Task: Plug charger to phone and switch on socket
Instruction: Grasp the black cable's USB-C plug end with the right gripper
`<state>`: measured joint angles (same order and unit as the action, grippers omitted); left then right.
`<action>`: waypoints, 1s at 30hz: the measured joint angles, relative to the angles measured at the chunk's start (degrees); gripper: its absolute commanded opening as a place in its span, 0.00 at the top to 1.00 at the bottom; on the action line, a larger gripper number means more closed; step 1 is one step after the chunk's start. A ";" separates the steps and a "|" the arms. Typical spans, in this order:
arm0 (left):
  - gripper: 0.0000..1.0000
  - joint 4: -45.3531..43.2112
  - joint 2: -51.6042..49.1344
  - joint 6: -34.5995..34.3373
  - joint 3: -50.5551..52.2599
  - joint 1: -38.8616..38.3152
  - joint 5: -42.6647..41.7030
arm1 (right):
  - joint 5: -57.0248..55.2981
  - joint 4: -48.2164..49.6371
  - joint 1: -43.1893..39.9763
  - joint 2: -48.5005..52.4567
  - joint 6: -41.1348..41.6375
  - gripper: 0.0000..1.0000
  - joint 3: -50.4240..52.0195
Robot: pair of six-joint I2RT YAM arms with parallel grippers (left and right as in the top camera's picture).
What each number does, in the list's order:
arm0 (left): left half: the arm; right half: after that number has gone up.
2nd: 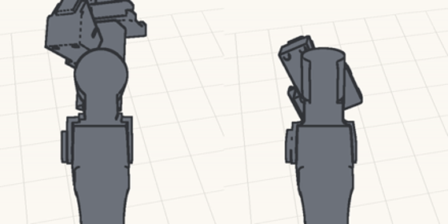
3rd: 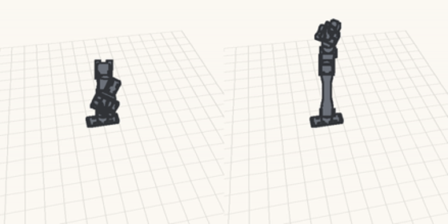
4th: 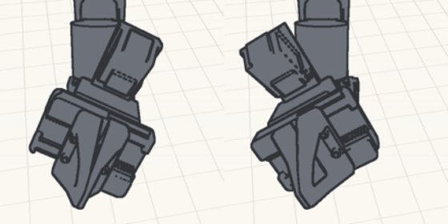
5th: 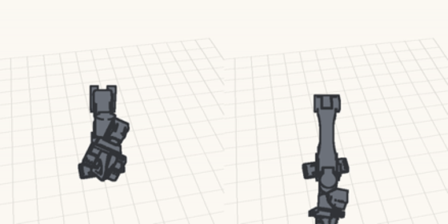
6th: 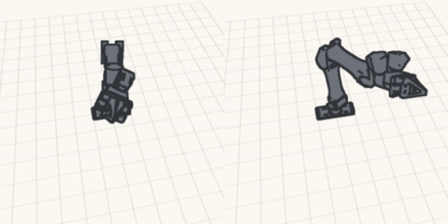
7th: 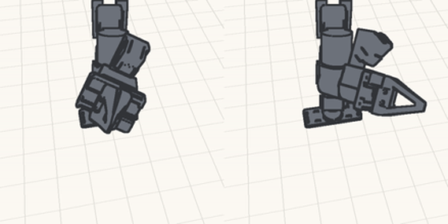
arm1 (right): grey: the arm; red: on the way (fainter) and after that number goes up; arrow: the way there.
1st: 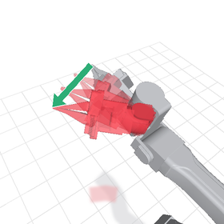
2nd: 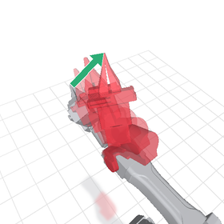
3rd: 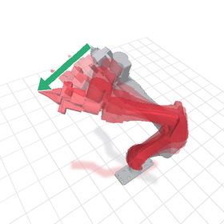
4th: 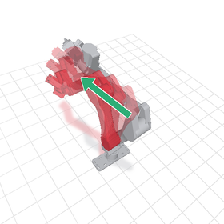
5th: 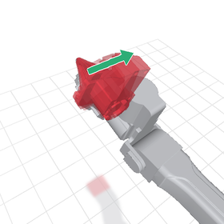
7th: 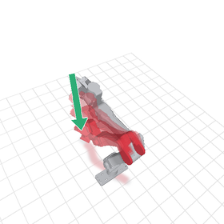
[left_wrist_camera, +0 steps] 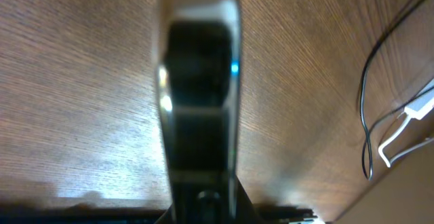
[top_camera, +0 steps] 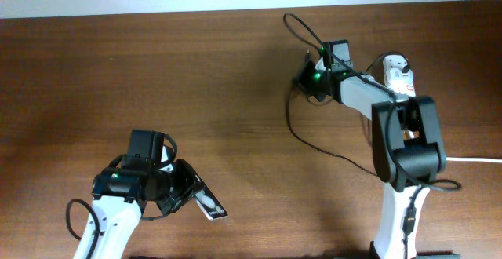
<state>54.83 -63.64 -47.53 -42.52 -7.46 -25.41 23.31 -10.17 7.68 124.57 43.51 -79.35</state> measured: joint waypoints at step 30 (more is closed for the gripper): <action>0.97 -2.32 0.00 0.00 0.00 0.00 0.37 | -40.92 -35.71 9.16 -6.99 -13.20 0.53 0.20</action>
<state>52.51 -63.64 -47.53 -42.52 -7.46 -25.04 -17.61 -45.89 16.84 117.58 30.30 -79.15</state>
